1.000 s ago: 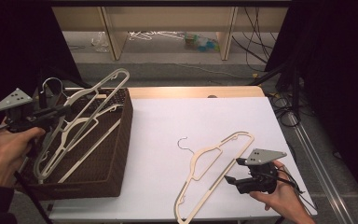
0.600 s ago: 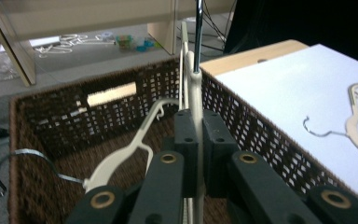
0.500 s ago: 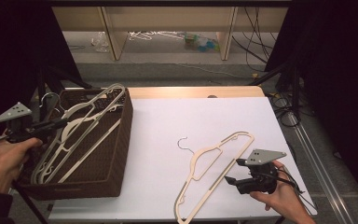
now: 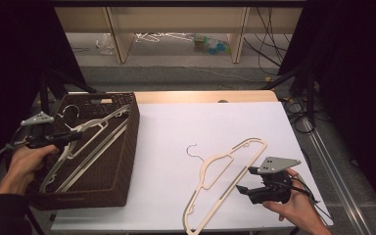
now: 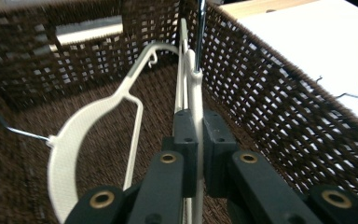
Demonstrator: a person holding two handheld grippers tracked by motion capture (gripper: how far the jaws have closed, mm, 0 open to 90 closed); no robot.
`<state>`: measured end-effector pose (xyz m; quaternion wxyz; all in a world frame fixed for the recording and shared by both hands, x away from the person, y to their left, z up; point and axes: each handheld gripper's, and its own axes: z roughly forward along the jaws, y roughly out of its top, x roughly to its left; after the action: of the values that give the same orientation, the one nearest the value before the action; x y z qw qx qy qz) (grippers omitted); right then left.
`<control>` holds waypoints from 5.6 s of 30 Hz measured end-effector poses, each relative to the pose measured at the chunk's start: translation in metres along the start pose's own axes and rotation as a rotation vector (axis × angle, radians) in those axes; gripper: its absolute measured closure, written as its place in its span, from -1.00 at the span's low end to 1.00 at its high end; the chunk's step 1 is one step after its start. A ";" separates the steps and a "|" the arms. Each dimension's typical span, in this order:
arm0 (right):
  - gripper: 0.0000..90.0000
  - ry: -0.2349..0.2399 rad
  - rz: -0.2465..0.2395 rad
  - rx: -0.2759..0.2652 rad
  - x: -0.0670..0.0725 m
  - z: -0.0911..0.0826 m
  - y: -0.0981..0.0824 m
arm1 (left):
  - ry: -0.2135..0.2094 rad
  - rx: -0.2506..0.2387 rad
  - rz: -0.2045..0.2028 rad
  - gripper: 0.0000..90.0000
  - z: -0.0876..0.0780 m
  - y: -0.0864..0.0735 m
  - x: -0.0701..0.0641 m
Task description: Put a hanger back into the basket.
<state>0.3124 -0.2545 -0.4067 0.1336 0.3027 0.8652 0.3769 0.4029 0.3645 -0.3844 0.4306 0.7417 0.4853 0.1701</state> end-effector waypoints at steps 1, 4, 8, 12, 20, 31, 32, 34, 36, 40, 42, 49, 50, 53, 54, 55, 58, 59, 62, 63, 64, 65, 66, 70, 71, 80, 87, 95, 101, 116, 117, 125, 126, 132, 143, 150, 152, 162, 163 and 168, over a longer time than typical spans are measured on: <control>-0.38 0.000 0.000 0.001 0.000 0.000 0.000 | 0.013 0.030 -0.002 0.90 0.002 -0.001 0.002; -0.38 -0.002 -0.003 0.002 0.000 0.001 -0.001 | 0.053 0.030 -0.069 0.86 0.003 -0.006 0.008; -0.38 0.002 0.003 0.008 0.001 0.002 -0.001 | 0.134 0.037 -0.106 0.79 0.004 -0.013 0.016; -0.38 0.007 0.006 0.011 0.001 0.002 -0.001 | 0.281 0.105 -0.089 0.50 0.000 -0.014 0.020; -0.38 -0.014 0.049 0.011 0.001 0.006 -0.004 | 0.355 -0.024 -0.196 -0.07 -0.008 -0.009 0.002; -0.47 -0.139 0.285 0.060 -0.010 0.024 -0.019 | 0.084 -0.174 -0.039 -0.33 -0.011 0.007 -0.110; -0.48 -0.157 0.293 0.058 -0.011 0.026 -0.021 | 0.039 -0.175 -0.014 -0.35 -0.008 0.007 -0.124; -0.49 -0.168 0.311 0.050 -0.014 0.031 -0.022 | -0.004 -0.194 0.011 -0.45 -0.002 0.006 -0.149; -0.51 -0.168 0.315 0.049 -0.015 0.036 -0.021 | -0.055 -0.179 0.051 -0.50 0.003 0.003 -0.173; -0.55 -0.196 0.347 0.068 -0.014 0.048 -0.020 | -0.174 -0.146 0.117 -0.57 0.021 -0.010 -0.214; -0.55 -0.193 0.341 0.085 -0.015 0.055 -0.021 | -0.222 -0.143 0.136 -0.58 0.031 -0.021 -0.234; -0.56 -0.203 0.359 0.112 -0.014 0.066 -0.018 | -0.273 -0.078 0.222 -0.61 0.058 -0.053 -0.256; -0.56 -0.203 0.359 0.112 -0.014 0.066 -0.018 | -0.273 -0.078 0.222 -0.62 0.058 -0.053 -0.256; -0.58 -0.215 0.348 0.131 -0.013 0.071 -0.017 | -0.280 -0.056 0.235 -0.62 0.065 -0.063 -0.258; -0.58 -0.208 0.336 0.137 -0.013 0.072 -0.017 | -0.283 -0.052 0.251 -0.62 0.066 -0.066 -0.259; -0.58 -0.221 0.372 0.150 -0.009 0.073 -0.015 | -0.277 -0.049 0.260 -0.62 0.066 -0.068 -0.259; -0.59 -0.225 0.325 0.167 -0.007 0.079 -0.014 | -0.265 -0.062 0.284 -0.62 0.066 -0.072 -0.259; -0.59 -0.225 0.325 0.167 -0.007 0.079 -0.014 | -0.265 -0.062 0.284 -0.62 0.066 -0.072 -0.259; -0.59 -0.241 0.314 0.181 -0.005 0.084 -0.013 | -0.256 -0.058 0.306 -0.62 0.069 -0.077 -0.259; -0.59 -0.240 0.329 0.201 -0.003 0.085 -0.012 | -0.249 -0.053 0.319 -0.62 0.070 -0.077 -0.258; -0.59 -0.244 0.335 0.199 -0.002 0.087 -0.012 | -0.250 -0.055 0.302 -0.62 0.072 -0.078 -0.258; -0.60 -0.253 0.340 0.219 -0.001 0.088 -0.012 | -0.245 -0.050 0.301 -0.62 0.072 -0.079 -0.258; -0.60 -0.244 0.345 0.233 0.002 0.091 -0.011 | -0.246 -0.046 0.309 -0.62 0.072 -0.079 -0.258; -0.65 -0.270 0.315 0.242 0.003 0.097 -0.010 | -0.255 -0.055 0.308 -0.62 0.070 -0.080 -0.257; -0.66 -0.278 0.306 0.261 0.004 0.097 -0.008 | -0.256 -0.053 0.307 -0.62 0.069 -0.080 -0.257; -0.55 -0.251 0.280 0.278 0.000 0.094 -0.009 | -0.258 -0.051 0.318 -0.62 0.068 -0.082 -0.257; -0.38 -0.216 0.261 0.321 -0.011 0.082 -0.013 | -0.267 -0.038 0.328 -0.61 0.068 -0.083 -0.257; 0.12 -0.175 0.335 0.332 -0.040 0.059 -0.024 | -0.266 -0.031 0.336 -0.61 0.069 -0.085 -0.259; -0.21 -0.180 0.413 0.356 -0.042 0.057 -0.023 | -0.275 -0.020 0.348 -0.60 0.071 -0.085 -0.260; -0.42 -0.186 0.312 0.533 -0.021 0.068 -0.013 | -0.269 -0.020 0.363 -0.58 0.073 -0.088 -0.262; -0.42 -0.167 0.301 0.540 -0.021 0.067 -0.013 | -0.267 -0.018 0.367 -0.58 0.073 -0.087 -0.261; -0.42 -0.159 0.367 0.639 -0.014 0.065 -0.008 | -0.281 -0.013 0.361 -0.57 0.074 -0.087 -0.262; -0.42 -0.147 0.338 0.635 -0.016 0.065 -0.009 | -0.281 -0.005 0.367 -0.57 0.073 -0.087 -0.262; -0.67 -0.150 0.336 0.651 -0.011 0.075 -0.009 | -0.274 -0.005 0.383 -0.57 0.074 -0.088 -0.262; -0.29 -0.150 0.259 0.612 -0.017 0.068 -0.010 | -0.277 0.001 0.375 -0.56 0.075 -0.089 -0.264; 0.12 -0.142 0.314 0.555 -0.025 0.059 -0.016 | -0.282 0.014 0.399 -0.55 0.076 -0.089 -0.266; 0.19 -0.146 0.293 0.529 -0.028 0.058 -0.018 | -0.285 0.004 0.378 -0.55 0.078 -0.089 -0.267; 0.58 -0.118 0.222 0.475 -0.035 0.058 -0.017 | -0.275 -0.001 0.383 -0.54 0.077 -0.086 -0.262; 0.63 -0.114 0.221 0.456 -0.036 0.060 -0.016 | -0.267 0.004 0.396 -0.53 0.076 -0.086 -0.260; 0.72 -0.072 0.158 0.426 -0.035 0.064 -0.013 | -0.270 -0.008 0.372 -0.53 0.076 -0.085 -0.259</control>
<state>0.3636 -0.2468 -0.4592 0.0673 0.4042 0.8934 0.1841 0.2833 0.1175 -0.4533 0.4556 0.8327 0.2778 0.1476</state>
